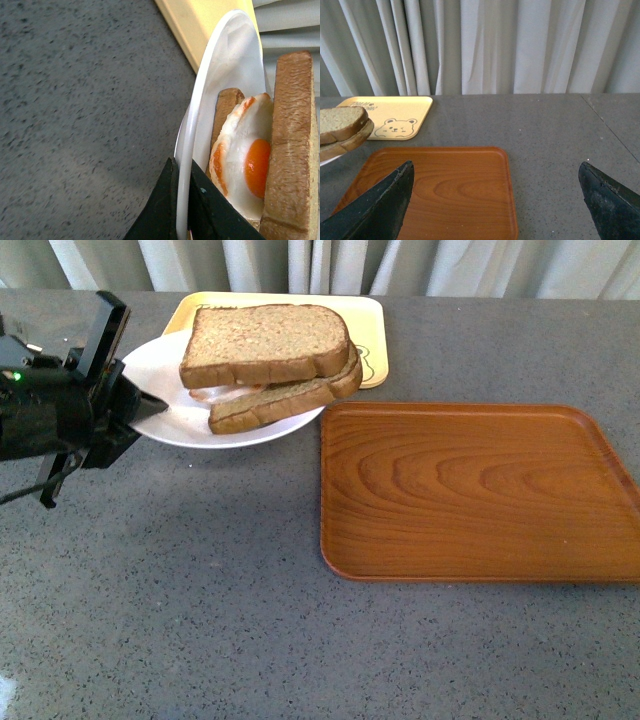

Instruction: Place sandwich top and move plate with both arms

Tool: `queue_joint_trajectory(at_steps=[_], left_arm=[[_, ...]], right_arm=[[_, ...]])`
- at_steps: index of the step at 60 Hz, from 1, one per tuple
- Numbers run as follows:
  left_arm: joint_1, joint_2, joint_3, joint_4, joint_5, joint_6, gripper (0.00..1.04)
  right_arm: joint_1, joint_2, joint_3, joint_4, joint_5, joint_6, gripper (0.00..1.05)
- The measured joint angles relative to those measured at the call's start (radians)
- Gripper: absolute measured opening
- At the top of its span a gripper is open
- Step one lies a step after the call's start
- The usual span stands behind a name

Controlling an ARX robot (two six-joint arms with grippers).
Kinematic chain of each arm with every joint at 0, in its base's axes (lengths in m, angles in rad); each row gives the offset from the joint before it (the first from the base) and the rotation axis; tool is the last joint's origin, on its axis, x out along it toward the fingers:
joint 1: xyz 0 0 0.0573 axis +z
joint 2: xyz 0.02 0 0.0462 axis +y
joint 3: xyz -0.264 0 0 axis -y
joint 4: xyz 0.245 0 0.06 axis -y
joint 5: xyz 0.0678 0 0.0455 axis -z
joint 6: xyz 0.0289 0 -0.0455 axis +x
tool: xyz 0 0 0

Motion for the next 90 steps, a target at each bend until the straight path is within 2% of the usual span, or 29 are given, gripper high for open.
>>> queue_joint_trajectory(at_steps=[28, 52, 79, 81, 90], left_arm=[[-0.011, 0.199, 0.399, -0.213, 0.036, 0.074, 0.03], [-0.015, 0.429, 0.825, -0.414, 0.064, 0.119, 0.03], [-0.014, 0.550, 1.020, -0.515, 0.073, 0.144, 0.03], [-0.013, 0.552, 1.022, -0.516, 0.073, 0.144, 0.05], [-0.005, 0.561, 1.028, -0.519, 0.068, 0.147, 0.28]], right_arm=[[0.000, 0.000, 0.000, 0.000, 0.000, 0.000, 0.96], [0.000, 0.000, 0.000, 0.000, 0.000, 0.000, 0.96], [0.000, 0.000, 0.000, 0.000, 0.000, 0.000, 0.96], [0.000, 0.000, 0.000, 0.000, 0.000, 0.000, 0.96], [0.000, 0.000, 0.000, 0.000, 0.000, 0.000, 0.96]])
